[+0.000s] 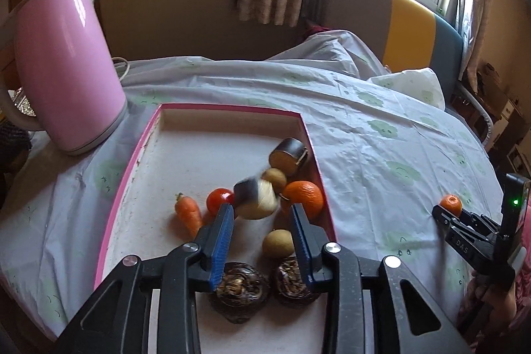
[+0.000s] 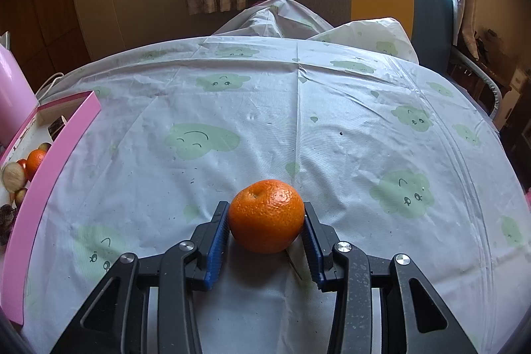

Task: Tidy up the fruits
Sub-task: 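Carry the dark cylinder into the tray and release with left tool while right tool holds mandarin, then lower the mandarin into the tray and open the right tool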

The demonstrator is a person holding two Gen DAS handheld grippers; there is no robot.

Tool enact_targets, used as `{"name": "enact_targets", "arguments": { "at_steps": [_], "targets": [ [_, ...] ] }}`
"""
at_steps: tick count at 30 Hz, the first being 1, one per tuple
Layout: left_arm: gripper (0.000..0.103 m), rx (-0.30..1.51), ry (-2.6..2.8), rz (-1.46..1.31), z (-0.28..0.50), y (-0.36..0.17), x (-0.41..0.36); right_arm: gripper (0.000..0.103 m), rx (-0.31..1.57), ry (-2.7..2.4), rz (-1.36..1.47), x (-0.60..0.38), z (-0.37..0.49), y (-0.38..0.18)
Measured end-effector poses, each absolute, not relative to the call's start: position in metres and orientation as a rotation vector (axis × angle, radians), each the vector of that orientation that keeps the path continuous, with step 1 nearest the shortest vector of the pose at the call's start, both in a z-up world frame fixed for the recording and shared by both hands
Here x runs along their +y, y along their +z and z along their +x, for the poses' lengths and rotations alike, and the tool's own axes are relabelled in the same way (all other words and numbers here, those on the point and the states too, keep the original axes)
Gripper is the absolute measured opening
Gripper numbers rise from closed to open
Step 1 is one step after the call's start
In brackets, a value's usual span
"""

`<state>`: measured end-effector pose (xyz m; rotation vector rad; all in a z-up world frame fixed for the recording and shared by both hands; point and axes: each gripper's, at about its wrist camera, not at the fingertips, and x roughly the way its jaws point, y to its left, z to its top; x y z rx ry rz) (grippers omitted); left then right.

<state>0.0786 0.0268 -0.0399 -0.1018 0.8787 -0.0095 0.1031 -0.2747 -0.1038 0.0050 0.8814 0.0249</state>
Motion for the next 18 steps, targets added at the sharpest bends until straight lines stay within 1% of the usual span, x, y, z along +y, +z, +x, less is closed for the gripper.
{"name": "enact_targets", "arguments": {
  "at_steps": [3, 4, 9, 15, 18],
  "targets": [
    [0.044, 0.878, 0.019, -0.109, 0.076, -0.039, 0.038, 0.039, 0.882, 0.024, -0.007, -0.272, 0.103, -0.102],
    [0.045, 0.876, 0.026, -0.113, 0.073, -0.039, 0.040, 0.038, 0.883, 0.034, -0.005, -0.269, 0.103, -0.101],
    [0.045, 0.879, 0.053, -0.134, 0.065, -0.039, 0.050, 0.038, 0.860, 0.164, 0.014, -0.232, 0.097, -0.085],
    [0.046, 0.862, 0.082, -0.159, 0.054, -0.034, 0.061, 0.038, 0.812, 0.419, -0.027, -0.152, 0.093, -0.054],
    [0.048, 0.850, 0.098, -0.167, 0.048, -0.030, 0.068, 0.038, 0.802, 0.501, -0.055, -0.115, 0.094, -0.045]
  ]
}}
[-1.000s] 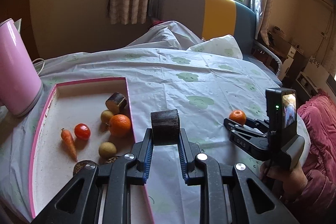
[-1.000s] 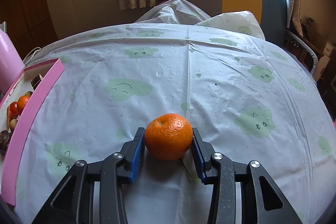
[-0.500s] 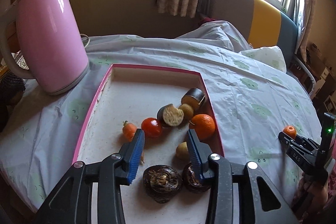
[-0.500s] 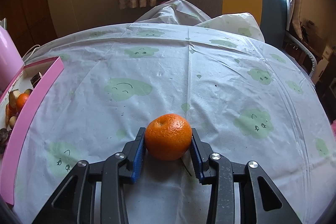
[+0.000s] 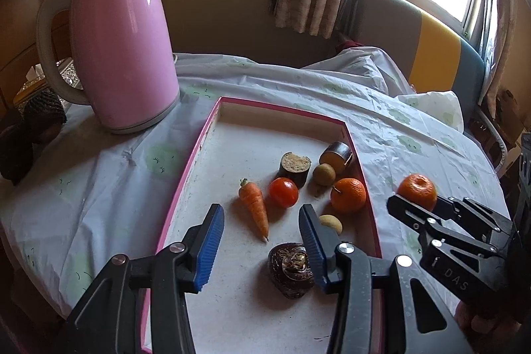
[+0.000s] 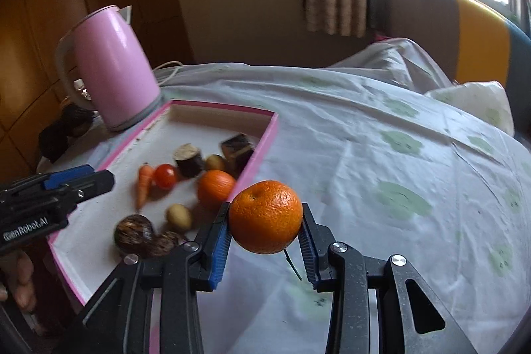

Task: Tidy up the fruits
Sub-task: 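Lower the mandarin into the tray and open the right tool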

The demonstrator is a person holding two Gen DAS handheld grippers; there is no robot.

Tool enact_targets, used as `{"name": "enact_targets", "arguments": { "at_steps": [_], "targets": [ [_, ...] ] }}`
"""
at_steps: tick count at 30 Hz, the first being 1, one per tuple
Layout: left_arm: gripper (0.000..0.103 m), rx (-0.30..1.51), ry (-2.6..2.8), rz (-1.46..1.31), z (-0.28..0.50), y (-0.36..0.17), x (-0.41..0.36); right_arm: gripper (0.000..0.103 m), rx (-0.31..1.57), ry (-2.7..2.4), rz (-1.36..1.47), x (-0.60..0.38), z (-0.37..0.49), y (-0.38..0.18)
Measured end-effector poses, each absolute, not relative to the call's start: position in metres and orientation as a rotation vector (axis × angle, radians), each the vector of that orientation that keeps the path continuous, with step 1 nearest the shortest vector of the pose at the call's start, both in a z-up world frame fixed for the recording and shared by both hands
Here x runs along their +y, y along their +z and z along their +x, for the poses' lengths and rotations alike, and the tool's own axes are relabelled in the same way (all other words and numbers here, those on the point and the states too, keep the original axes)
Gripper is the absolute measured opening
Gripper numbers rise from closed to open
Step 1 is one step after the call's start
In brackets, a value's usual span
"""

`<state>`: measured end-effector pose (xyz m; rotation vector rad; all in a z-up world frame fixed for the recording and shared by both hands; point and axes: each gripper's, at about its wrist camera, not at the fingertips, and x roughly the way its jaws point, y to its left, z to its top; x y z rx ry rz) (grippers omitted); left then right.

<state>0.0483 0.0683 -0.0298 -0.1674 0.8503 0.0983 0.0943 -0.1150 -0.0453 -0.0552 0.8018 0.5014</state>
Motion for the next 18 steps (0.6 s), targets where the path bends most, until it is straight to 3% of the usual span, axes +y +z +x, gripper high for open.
{"name": "enact_targets", "arguments": {
  "at_steps": [9, 11, 16, 18],
  "targets": [
    [0.049, 0.812, 0.129, -0.184, 0.036, -0.021, 0.079, 0.043, 0.850, 0.572, -0.069, -0.069, 0.104, -0.050],
    [0.049, 0.807, 0.132, -0.184, 0.035, -0.020, 0.078, 0.060, 0.847, 0.572, -0.043, -0.070, 0.104, -0.048],
    [0.049, 0.800, 0.134, -0.186, 0.032, -0.019, 0.076, 0.061, 0.822, 0.540, -0.029, -0.079, 0.092, -0.041],
    [0.049, 0.799, 0.135, -0.180, 0.032, -0.019, 0.074, 0.067, 0.808, 0.511, -0.028, -0.084, 0.086, -0.040]
  ]
}}
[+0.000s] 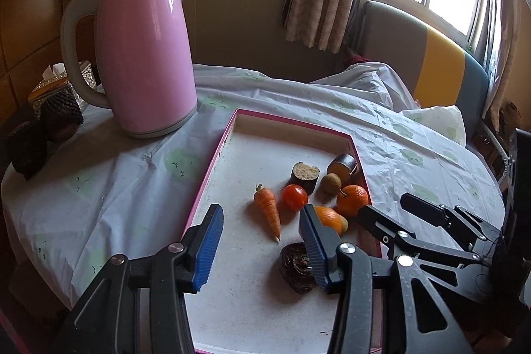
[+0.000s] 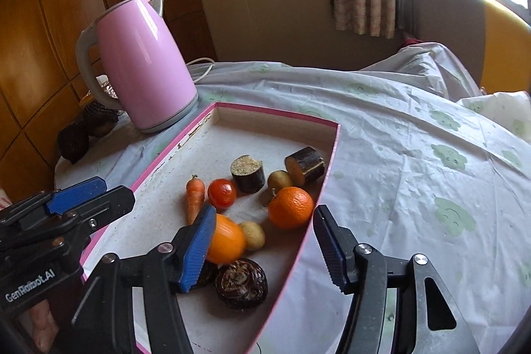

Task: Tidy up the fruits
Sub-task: 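Lower the mandarin into the tray and open the right tool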

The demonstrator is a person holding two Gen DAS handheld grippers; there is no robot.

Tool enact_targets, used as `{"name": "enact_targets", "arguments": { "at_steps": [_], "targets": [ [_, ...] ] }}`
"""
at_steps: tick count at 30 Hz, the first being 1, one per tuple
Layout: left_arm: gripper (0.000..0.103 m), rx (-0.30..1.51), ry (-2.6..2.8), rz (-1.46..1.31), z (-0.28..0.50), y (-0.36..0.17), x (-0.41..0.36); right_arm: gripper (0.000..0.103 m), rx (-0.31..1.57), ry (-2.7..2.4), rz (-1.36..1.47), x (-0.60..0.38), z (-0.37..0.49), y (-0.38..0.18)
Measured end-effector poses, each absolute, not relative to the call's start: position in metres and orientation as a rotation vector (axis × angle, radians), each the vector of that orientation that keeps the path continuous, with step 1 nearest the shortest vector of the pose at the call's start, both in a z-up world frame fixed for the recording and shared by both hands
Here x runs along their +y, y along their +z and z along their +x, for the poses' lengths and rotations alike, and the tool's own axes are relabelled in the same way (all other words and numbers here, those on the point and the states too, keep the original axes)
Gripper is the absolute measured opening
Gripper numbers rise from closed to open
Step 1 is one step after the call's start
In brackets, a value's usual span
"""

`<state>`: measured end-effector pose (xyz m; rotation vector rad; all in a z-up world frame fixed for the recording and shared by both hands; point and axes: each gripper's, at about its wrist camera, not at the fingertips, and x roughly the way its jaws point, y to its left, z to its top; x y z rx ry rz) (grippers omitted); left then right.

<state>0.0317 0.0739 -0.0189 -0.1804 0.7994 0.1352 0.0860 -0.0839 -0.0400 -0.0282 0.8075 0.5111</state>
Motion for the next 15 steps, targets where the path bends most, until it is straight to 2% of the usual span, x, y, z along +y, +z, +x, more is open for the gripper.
{"name": "enact_targets", "arguments": {
  "at_steps": [6, 9, 15],
  "targets": [
    [0.049, 0.794, 0.131, -0.159, 0.028, -0.017, 0.066, 0.074, 0.777, 0.442, -0.022, -0.096, 0.070, -0.037],
    [0.059, 0.786, 0.127, -0.151, 0.026, -0.015, 0.062, 0.079, 0.757, 0.402, -0.031, -0.100, 0.062, -0.034],
    [0.062, 0.767, 0.142, -0.110, 0.020, -0.014, 0.052, 0.089, 0.710, 0.295, -0.024, -0.111, 0.043, -0.030]
  ]
}}
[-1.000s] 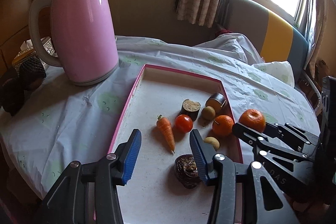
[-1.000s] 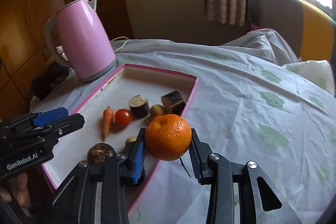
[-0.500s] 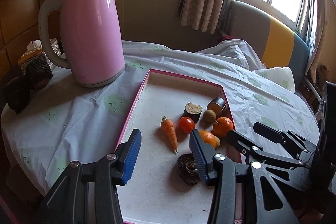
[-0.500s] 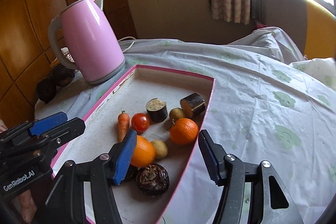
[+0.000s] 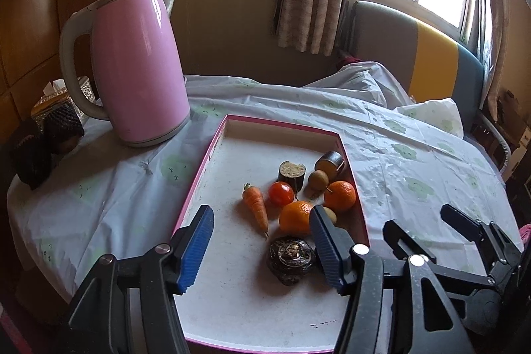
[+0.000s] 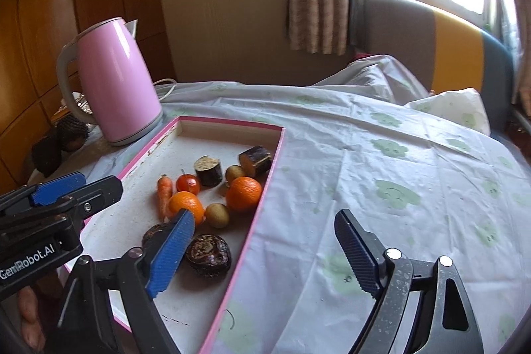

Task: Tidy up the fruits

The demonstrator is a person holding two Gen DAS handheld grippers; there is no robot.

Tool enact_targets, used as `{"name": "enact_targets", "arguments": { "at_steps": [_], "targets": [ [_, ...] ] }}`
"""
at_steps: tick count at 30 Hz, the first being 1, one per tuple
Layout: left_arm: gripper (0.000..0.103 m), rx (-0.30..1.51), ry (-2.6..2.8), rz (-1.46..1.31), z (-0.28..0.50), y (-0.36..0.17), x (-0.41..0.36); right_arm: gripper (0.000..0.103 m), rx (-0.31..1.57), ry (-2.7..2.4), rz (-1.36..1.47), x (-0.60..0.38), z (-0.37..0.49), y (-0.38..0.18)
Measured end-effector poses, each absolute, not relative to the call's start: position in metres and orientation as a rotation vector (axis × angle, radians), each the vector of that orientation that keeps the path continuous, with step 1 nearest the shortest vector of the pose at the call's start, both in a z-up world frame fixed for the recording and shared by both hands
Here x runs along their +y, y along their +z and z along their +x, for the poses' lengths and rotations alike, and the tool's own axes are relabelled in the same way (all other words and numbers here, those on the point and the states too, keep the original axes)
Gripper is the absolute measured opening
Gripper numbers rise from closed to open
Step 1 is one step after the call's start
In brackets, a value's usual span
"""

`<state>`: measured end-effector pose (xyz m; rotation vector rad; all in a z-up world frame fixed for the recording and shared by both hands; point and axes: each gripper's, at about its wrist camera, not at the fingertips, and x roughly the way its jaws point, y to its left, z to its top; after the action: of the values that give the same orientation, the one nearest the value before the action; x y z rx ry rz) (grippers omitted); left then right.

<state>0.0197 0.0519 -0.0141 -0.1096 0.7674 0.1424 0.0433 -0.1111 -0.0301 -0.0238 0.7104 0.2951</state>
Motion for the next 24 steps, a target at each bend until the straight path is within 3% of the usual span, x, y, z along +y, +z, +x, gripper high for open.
{"name": "enact_targets", "arguments": {
  "at_steps": [24],
  "targets": [
    [0.062, 0.705, 0.161, -0.078, 0.006, -0.014, 0.042, 0.091, 0.717, 0.243, -0.005, -0.118, 0.025, -0.035]
  ]
}}
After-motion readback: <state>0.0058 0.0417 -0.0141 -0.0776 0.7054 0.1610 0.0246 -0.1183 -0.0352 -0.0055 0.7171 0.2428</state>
